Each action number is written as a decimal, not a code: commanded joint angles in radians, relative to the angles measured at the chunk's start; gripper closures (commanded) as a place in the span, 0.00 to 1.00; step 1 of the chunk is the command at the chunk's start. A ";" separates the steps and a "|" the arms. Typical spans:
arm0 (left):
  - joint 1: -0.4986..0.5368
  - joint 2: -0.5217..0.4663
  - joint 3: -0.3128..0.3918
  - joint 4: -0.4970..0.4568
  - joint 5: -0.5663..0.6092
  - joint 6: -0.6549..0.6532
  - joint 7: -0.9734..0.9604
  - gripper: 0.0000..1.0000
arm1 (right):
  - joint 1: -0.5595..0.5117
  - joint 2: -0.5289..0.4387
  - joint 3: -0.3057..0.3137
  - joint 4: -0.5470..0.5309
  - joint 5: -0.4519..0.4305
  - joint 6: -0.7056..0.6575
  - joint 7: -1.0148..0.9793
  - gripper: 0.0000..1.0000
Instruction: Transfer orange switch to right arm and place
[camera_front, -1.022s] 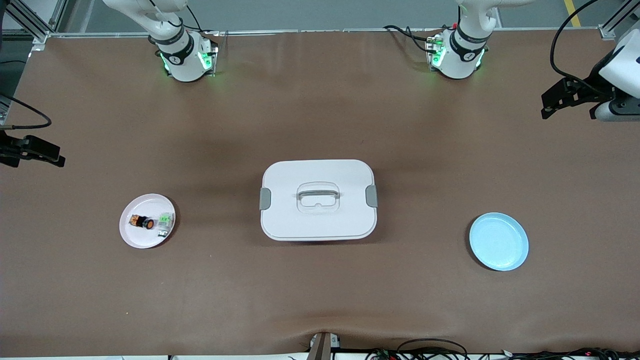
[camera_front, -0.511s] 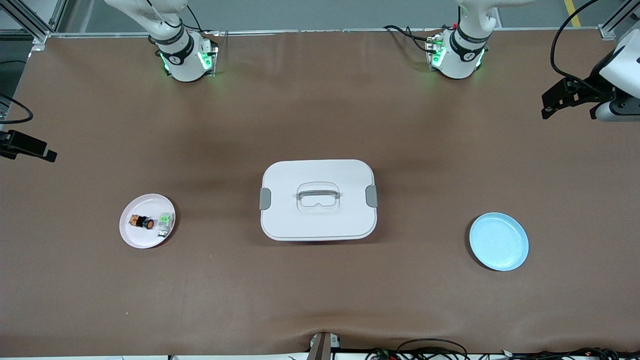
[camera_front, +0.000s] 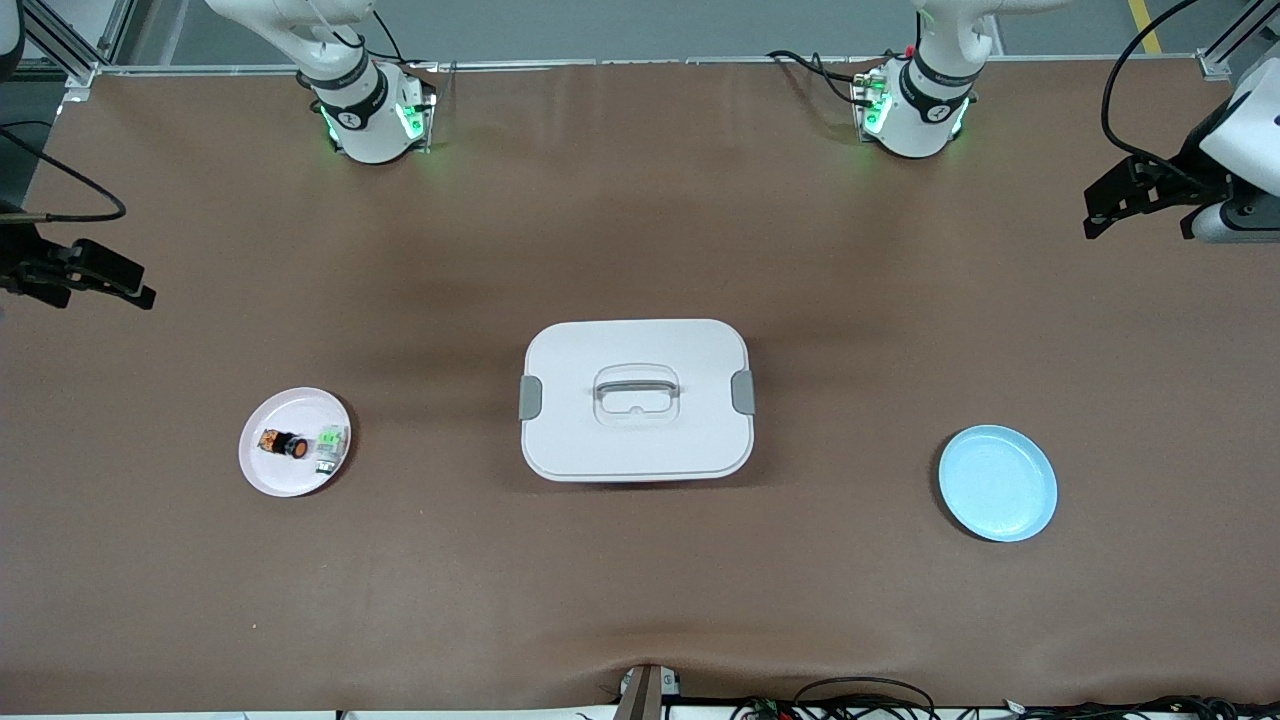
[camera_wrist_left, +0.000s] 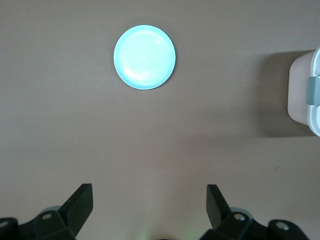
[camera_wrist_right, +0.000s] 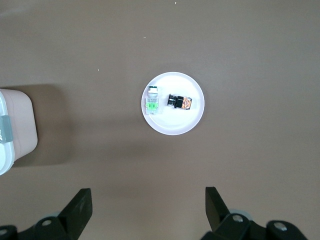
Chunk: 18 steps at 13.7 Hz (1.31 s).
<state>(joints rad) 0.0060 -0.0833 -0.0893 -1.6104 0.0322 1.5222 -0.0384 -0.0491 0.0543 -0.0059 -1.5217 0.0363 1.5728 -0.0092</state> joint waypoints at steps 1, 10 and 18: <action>0.005 0.000 0.003 0.012 -0.020 0.006 0.015 0.00 | -0.005 -0.059 -0.003 -0.072 -0.012 0.039 0.006 0.00; 0.003 0.004 0.003 0.010 -0.020 0.004 0.015 0.00 | -0.005 -0.067 -0.005 -0.075 -0.003 -0.011 0.008 0.00; 0.005 0.004 0.003 0.012 -0.020 0.003 0.014 0.00 | -0.003 -0.065 -0.003 -0.071 -0.003 -0.039 0.006 0.00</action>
<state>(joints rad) 0.0059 -0.0831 -0.0892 -1.6097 0.0322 1.5259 -0.0383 -0.0502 0.0089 -0.0118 -1.5788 0.0359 1.5440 -0.0092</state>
